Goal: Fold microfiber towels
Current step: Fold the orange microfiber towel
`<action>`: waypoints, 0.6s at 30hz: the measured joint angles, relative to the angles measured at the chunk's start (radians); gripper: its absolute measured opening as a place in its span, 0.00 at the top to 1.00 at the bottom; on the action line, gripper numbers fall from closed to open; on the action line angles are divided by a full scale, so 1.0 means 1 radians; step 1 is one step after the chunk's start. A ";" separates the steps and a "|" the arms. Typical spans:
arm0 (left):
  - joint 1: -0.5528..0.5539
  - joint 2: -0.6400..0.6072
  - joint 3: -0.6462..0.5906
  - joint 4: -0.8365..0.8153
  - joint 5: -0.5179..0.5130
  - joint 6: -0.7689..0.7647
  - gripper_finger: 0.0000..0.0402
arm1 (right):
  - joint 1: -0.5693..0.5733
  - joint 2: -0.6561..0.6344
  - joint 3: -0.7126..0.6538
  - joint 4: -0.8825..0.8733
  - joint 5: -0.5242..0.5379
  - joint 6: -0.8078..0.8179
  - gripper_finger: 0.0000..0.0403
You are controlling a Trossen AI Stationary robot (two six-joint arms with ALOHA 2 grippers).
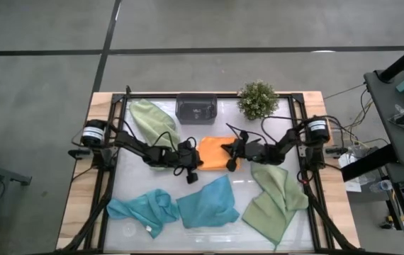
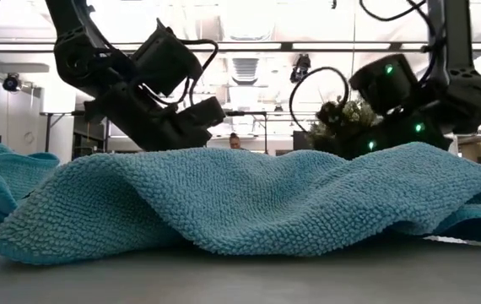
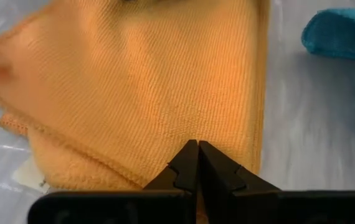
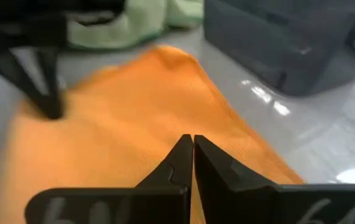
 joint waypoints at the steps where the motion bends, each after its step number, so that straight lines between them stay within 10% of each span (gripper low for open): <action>1: 0.000 -0.008 0.000 -0.001 0.000 0.000 1.00 | 0.002 -0.019 -0.006 -0.001 -0.023 0.006 0.98; 9: 0.000 -0.044 0.003 0.008 0.000 0.023 1.00 | 0.024 -0.208 -0.024 -0.242 -0.265 0.083 0.98; 18: 0.000 -0.045 0.000 0.001 -0.001 0.023 1.00 | 0.087 -0.292 -0.021 -0.579 -0.295 0.093 0.98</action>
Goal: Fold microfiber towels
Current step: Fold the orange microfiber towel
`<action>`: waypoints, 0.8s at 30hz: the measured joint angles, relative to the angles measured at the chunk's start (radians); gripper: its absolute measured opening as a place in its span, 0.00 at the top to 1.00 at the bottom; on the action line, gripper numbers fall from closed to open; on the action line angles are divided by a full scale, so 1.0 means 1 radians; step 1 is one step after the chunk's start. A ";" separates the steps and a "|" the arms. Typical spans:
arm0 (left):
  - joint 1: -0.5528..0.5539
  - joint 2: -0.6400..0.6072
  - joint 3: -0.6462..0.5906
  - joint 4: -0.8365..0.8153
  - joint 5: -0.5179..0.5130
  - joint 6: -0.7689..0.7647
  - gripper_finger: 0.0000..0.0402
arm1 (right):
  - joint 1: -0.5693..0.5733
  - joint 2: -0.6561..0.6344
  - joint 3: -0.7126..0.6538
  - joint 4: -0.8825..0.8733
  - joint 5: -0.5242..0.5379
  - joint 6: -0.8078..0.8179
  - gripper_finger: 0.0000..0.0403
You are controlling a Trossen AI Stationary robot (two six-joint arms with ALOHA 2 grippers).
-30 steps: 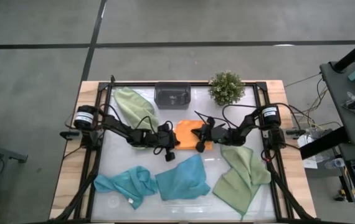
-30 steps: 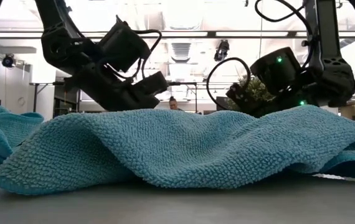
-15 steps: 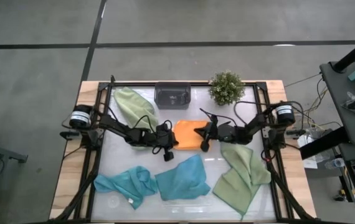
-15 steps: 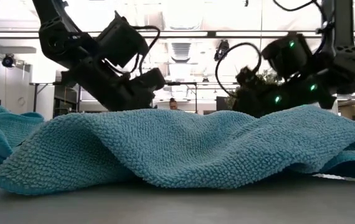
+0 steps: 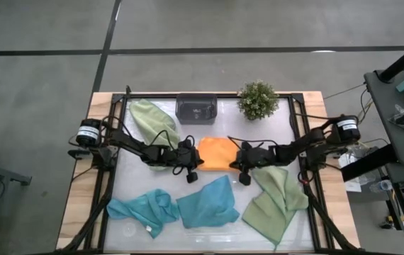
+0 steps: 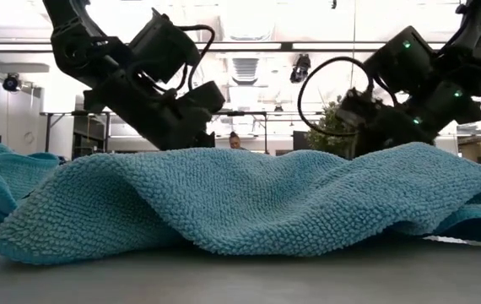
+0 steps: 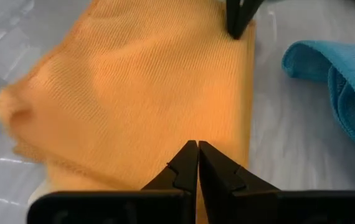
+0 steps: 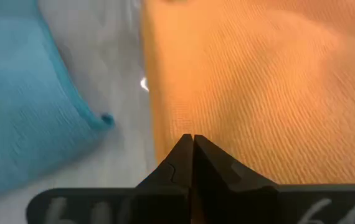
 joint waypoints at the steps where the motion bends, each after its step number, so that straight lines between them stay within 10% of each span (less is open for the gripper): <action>1: 0.000 0.000 -0.001 -0.010 0.002 0.000 1.00 | 0.000 -0.001 0.000 -0.019 0.000 0.000 0.98; 24: 0.002 -0.029 -0.033 -0.046 0.010 0.008 1.00 | 0.000 -0.047 -0.009 -0.069 0.000 0.013 0.98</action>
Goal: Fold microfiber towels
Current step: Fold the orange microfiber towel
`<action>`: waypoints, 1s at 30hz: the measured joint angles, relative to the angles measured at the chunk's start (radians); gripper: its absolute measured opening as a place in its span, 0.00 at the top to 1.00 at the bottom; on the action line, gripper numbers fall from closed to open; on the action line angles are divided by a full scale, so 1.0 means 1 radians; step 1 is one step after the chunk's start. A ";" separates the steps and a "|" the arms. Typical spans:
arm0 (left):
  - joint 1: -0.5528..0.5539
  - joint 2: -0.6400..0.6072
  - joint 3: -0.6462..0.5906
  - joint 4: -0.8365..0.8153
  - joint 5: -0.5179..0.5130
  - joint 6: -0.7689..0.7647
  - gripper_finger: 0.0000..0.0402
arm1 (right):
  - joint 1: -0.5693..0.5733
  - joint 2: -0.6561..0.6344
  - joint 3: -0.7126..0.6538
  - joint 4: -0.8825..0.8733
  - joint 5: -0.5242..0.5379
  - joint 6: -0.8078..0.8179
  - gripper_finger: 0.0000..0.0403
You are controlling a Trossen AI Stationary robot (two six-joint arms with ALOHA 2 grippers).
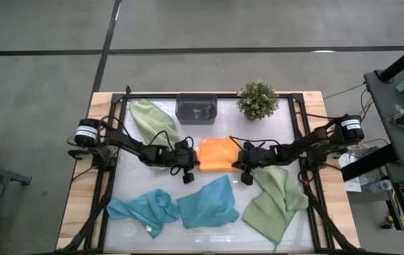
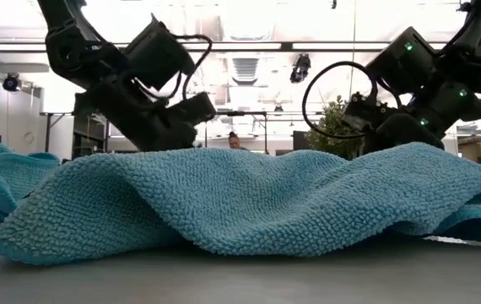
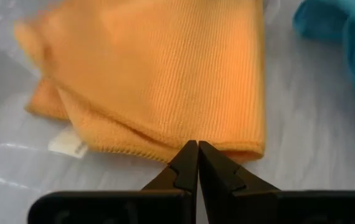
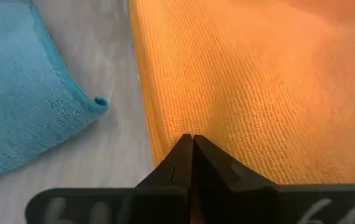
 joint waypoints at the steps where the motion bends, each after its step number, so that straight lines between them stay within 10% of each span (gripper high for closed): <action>1: 0.000 -0.014 0.000 -0.002 0.000 0.011 1.00 | 0.000 -0.013 0.002 -0.006 0.000 -0.003 0.98; 16: 0.093 -0.039 0.001 0.144 -0.155 0.224 1.00 | -0.024 -0.193 0.013 -0.059 0.263 0.011 0.98; 30: 0.121 0.109 0.053 0.199 -0.178 0.220 1.00 | -0.095 0.040 0.013 0.053 0.403 0.114 0.98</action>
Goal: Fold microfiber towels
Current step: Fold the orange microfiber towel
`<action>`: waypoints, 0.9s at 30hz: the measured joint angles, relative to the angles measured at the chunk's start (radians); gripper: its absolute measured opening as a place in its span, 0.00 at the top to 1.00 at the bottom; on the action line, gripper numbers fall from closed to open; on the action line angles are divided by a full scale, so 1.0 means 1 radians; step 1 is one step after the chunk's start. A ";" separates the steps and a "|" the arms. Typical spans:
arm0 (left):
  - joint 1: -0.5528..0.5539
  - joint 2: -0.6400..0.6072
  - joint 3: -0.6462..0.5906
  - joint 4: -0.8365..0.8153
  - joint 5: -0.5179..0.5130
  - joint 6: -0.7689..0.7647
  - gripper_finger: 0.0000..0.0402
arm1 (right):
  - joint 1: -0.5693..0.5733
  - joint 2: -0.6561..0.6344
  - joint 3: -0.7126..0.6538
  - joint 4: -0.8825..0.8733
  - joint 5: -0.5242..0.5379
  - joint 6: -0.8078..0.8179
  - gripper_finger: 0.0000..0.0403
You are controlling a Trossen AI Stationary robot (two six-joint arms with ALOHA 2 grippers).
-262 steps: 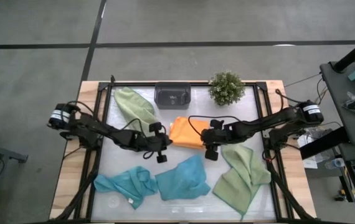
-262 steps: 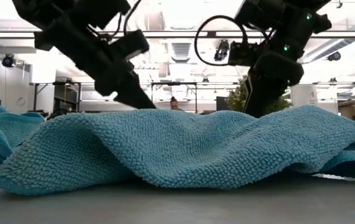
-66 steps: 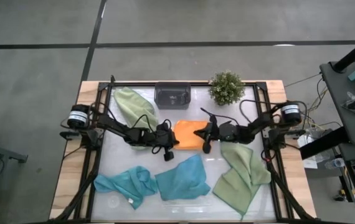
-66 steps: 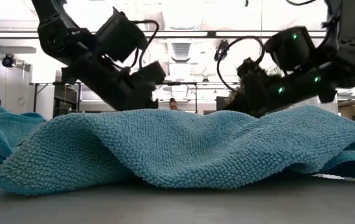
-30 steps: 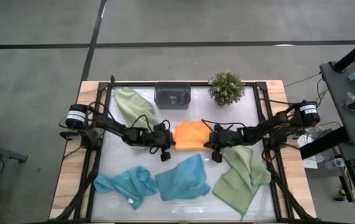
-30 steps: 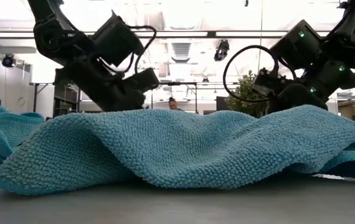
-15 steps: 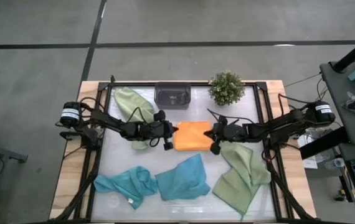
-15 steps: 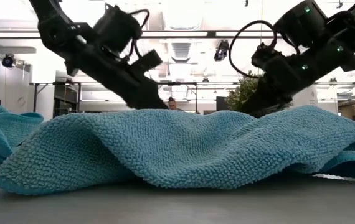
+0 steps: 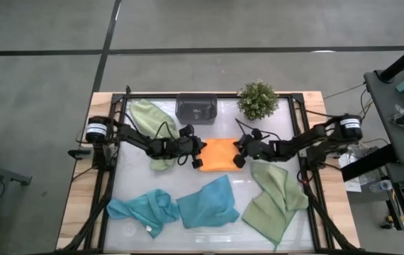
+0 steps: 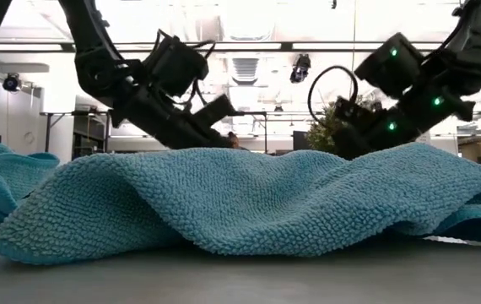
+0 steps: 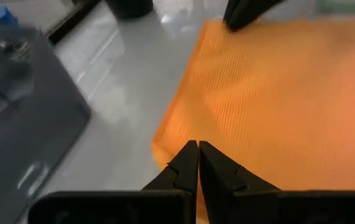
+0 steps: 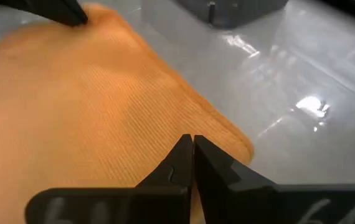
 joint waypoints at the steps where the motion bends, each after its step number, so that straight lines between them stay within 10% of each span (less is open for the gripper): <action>1: 0.000 0.000 -0.001 -0.021 -0.020 -0.014 1.00 | -0.004 0.015 0.001 0.003 -0.001 0.008 0.98; 11: 0.003 -0.018 -0.007 -0.136 -0.063 -0.101 1.00 | -0.019 0.045 0.000 -0.001 -0.010 0.023 0.98; 27: -0.038 -0.184 -0.016 -0.341 0.008 -0.096 1.00 | -0.017 -0.276 0.001 -0.120 -0.253 0.182 0.95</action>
